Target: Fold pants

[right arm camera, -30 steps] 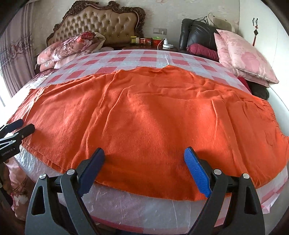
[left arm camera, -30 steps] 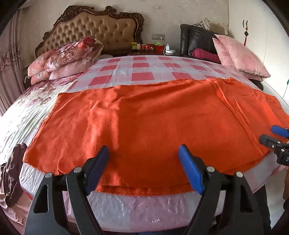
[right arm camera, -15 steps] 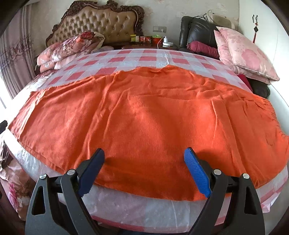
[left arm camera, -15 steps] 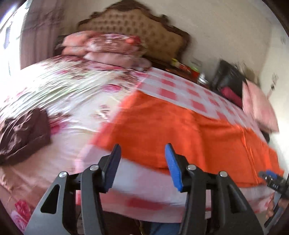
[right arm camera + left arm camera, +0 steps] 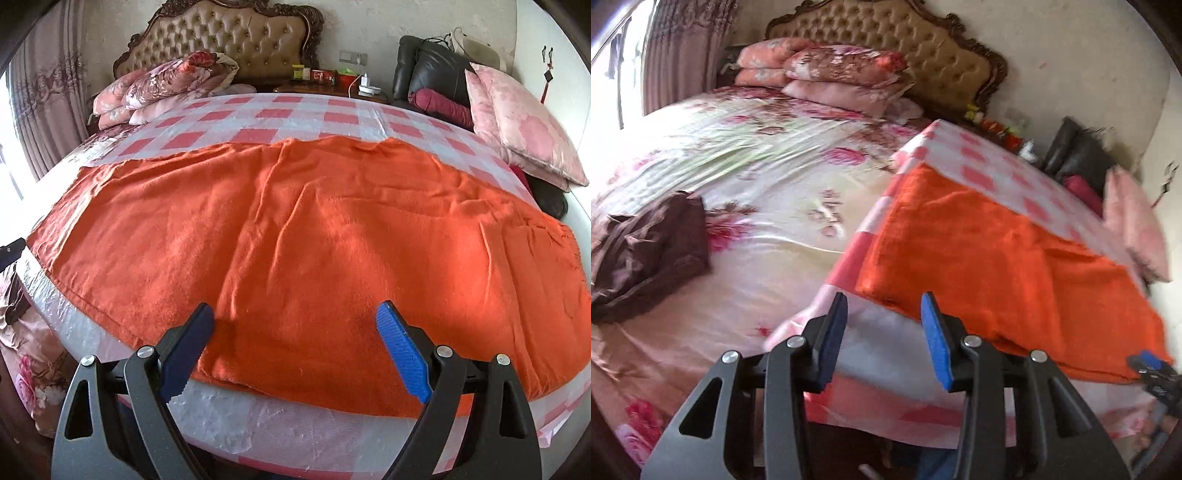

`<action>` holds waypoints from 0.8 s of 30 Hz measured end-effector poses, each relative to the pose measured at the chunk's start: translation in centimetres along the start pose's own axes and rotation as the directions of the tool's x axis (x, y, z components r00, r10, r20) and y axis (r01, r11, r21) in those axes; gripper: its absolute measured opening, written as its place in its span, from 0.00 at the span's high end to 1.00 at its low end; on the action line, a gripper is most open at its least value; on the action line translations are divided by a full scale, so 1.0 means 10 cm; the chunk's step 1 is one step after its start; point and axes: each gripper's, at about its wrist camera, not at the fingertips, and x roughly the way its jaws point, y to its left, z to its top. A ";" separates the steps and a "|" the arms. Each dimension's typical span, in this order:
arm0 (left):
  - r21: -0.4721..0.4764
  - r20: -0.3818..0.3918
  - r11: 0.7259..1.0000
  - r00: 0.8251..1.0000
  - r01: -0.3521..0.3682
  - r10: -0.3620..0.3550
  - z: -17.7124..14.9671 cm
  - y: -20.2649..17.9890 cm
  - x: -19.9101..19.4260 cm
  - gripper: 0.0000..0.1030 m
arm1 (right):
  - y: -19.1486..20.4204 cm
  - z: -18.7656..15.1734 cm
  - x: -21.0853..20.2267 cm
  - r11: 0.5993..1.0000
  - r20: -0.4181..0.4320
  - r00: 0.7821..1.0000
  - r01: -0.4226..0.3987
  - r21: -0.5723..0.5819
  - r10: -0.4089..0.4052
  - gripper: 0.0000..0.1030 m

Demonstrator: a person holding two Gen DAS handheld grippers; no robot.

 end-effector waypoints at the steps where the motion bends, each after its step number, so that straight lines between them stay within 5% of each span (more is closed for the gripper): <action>1: 0.012 0.000 1.000 1.000 -0.005 0.005 0.02 -0.01 0.03 0.61 | 0.00 0.00 0.00 1.000 0.001 1.000 0.001 -0.003 -0.001 0.16; 5: 0.033 -0.019 0.999 1.000 0.000 0.000 0.11 -0.03 0.12 0.62 | 0.01 -0.01 0.00 1.000 0.003 1.000 0.002 -0.006 -0.002 0.16; 9: 0.115 -0.046 0.993 0.998 -0.025 0.031 0.16 -0.12 0.19 0.76 | 0.02 -0.01 0.00 1.000 0.004 1.000 0.002 -0.006 -0.002 0.16; 14: 0.116 -0.090 0.992 0.995 0.051 -0.040 0.21 -0.06 0.20 0.82 | 0.02 0.04 0.02 1.000 -0.005 1.000 0.003 -0.001 -0.003 0.16; 20: 0.088 -0.101 0.991 0.991 0.101 -0.092 0.23 0.07 0.20 0.84 | 0.46 0.70 0.15 0.994 -0.008 0.998 -0.067 -0.090 0.067 0.17; 24: 0.096 -0.100 0.990 0.990 0.108 -0.098 0.24 0.10 0.20 0.84 | 1.03 1.18 0.55 0.974 -0.085 0.990 -0.126 -0.190 0.112 0.37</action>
